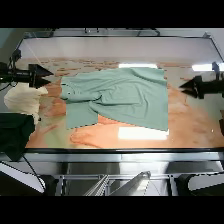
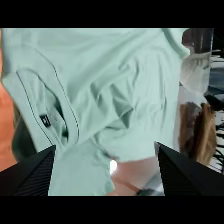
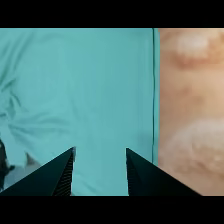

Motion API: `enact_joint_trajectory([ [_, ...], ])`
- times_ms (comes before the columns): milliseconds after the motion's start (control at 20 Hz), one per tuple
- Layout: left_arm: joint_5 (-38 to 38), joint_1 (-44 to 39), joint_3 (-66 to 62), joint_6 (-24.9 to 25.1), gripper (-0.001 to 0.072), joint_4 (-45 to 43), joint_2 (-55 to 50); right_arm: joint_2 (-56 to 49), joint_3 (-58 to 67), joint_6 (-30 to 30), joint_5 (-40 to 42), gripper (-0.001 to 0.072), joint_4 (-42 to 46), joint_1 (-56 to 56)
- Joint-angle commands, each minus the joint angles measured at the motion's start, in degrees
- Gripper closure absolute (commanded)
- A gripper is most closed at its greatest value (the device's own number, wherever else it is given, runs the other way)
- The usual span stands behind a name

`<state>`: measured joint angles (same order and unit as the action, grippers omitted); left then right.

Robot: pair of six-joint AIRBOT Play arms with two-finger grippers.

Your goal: Fold the shirts.

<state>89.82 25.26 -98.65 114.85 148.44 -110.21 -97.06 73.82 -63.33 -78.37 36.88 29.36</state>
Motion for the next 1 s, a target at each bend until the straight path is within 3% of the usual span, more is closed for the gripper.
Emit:
enact_joint_trajectory([
  [0, 6.7, 2.9, 7.4, -0.8, 0.0007, -0.4, 1.7, 6.6, -15.4, -2.8, -1.0, 0.0337, 7.4, 1.5],
  [100, 6.2, 3.6, 12.7, 1.4, 0.0006, -0.4, 3.2, 8.8, -22.2, -2.6, 1.5, 0.0253, 8.6, 1.2],
  [450, 6.4, 4.3, 17.9, 2.3, 0.0006, -6.3, 6.9, 8.5, -31.8, 0.3, 11.0, 0.0257, 8.0, -7.1],
  [600, 6.1, 4.3, 17.9, 2.2, 0.0006, -11.3, 7.8, 6.8, -31.8, 3.7, 13.7, 0.0261, 1.3, -12.5],
  [650, 5.8, 4.3, 17.9, 1.7, 0.0006, -13.0, 7.6, 6.4, -31.8, 5.6, 14.1, 0.0305, -1.7, -13.5],
  [700, 5.6, 4.3, 17.9, 1.5, 0.0007, -13.9, 7.3, 6.3, -31.8, 7.5, 14.4, 0.04, -4.1, -14.2],
  [750, 4.9, 4.3, 17.9, 1.4, 0.0007, -13.8, 6.8, 6.3, -31.8, 8.3, 15.1, 0.0401, -5.9, -14.5],
  [950, 0.4, 1.9, 19.6, 1.2, 0.0007, -13.5, 5.3, 6.3, -31.8, 8.9, 15.6, 0.0693, -7.2, -14.4],
])
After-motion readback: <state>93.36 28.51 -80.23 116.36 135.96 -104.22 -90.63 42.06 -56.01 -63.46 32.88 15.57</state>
